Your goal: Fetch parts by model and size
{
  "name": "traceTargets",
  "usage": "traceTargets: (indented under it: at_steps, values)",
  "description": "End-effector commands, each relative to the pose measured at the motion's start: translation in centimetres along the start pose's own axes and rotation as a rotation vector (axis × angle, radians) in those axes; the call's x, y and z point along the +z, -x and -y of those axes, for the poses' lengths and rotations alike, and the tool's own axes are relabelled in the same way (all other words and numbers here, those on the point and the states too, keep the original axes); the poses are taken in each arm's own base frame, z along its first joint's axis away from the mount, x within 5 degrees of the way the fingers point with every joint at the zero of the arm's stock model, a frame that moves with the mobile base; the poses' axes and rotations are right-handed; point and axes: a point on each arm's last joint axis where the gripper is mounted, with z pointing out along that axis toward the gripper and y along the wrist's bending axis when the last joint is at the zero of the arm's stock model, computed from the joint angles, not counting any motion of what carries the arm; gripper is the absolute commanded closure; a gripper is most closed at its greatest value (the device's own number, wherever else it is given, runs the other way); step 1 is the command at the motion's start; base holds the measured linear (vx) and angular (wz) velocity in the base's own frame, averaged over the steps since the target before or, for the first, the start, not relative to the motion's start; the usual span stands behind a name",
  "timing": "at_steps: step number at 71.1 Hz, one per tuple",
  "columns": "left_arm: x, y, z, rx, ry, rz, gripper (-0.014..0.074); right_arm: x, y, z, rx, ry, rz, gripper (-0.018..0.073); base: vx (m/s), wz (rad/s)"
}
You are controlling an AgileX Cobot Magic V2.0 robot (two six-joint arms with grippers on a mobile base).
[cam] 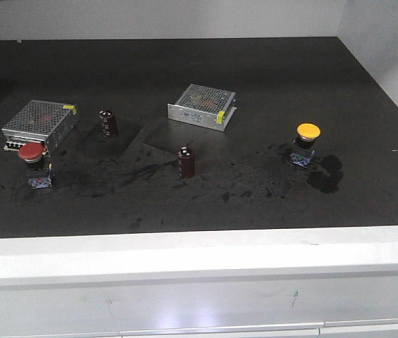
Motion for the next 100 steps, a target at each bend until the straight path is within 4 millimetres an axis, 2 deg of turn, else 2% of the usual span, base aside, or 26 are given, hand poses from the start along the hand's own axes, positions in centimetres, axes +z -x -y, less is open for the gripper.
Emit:
traceTargets:
  at_steps: [1, 7, 16, 27, 33, 42, 55, 67, 80, 91, 100]
  values:
    - [-0.4, 3.3, 0.2, -0.085, -0.019, 0.222, 0.0602, -0.3, 3.1, 0.0, 0.191, 0.016, 0.253, 0.0569, 0.00, 0.00]
    - [-0.7, 5.9, 0.5, -0.081, -0.027, 0.277, 0.0602, -0.1, 5.1, -0.4, 0.200, 0.041, 0.260, 0.0569, 0.00, 0.00]
    - [0.1, 9.6, 0.9, -0.071, -0.024, 0.235, 0.0602, 1.0, 7.5, -0.9, 0.060, 0.029, 0.105, 0.0569, 0.00, 0.00]
    - [3.0, 13.3, 1.3, -0.069, -0.008, 0.091, 0.0602, 4.1, 10.1, -1.0, -0.018, -0.013, -0.069, 0.0569, 0.00, 0.00]
    - [5.1, 14.3, 1.4, -0.047, -0.001, -0.001, 0.0602, 6.2, 10.8, -1.0, -0.025, -0.023, -0.132, 0.0569, 0.00, 0.00]
    - [8.0, 13.6, 1.5, 0.015, -0.004, -0.150, 0.0602, 8.6, 11.0, -0.9, -0.029, -0.036, -0.216, 0.0569, 0.00, 0.00]
    - [10.9, 11.1, 1.3, 0.013, 0.011, -0.304, 0.0602, 11.1, 8.8, -0.6, -0.028, -0.059, -0.377, 0.0569, 0.00, 0.00]
    - [12.3, 9.6, 1.2, -0.013, 0.021, -0.389, 0.0602, 11.6, 7.5, -0.4, -0.027, -0.078, -0.473, 0.0569, 0.00, 0.00]
    - [12.5, 9.3, 1.3, -0.039, 0.022, -0.411, 0.0587, 11.8, 7.8, -0.9, -0.078, -0.044, -0.505, 0.0549, 0.00, 0.00]
    - [12.5, 9.2, 1.6, 0.007, -0.008, -0.421, 0.0499, 12.6, 7.6, -1.6, -0.105, -0.003, -0.578, 0.0432, 0.00, 0.00]
    - [12.4, 9.1, 2.1, 0.050, -0.047, -0.432, 0.0353, 13.5, 7.0, -1.6, -0.105, -0.007, -0.625, 0.0244, 0.00, 0.00]
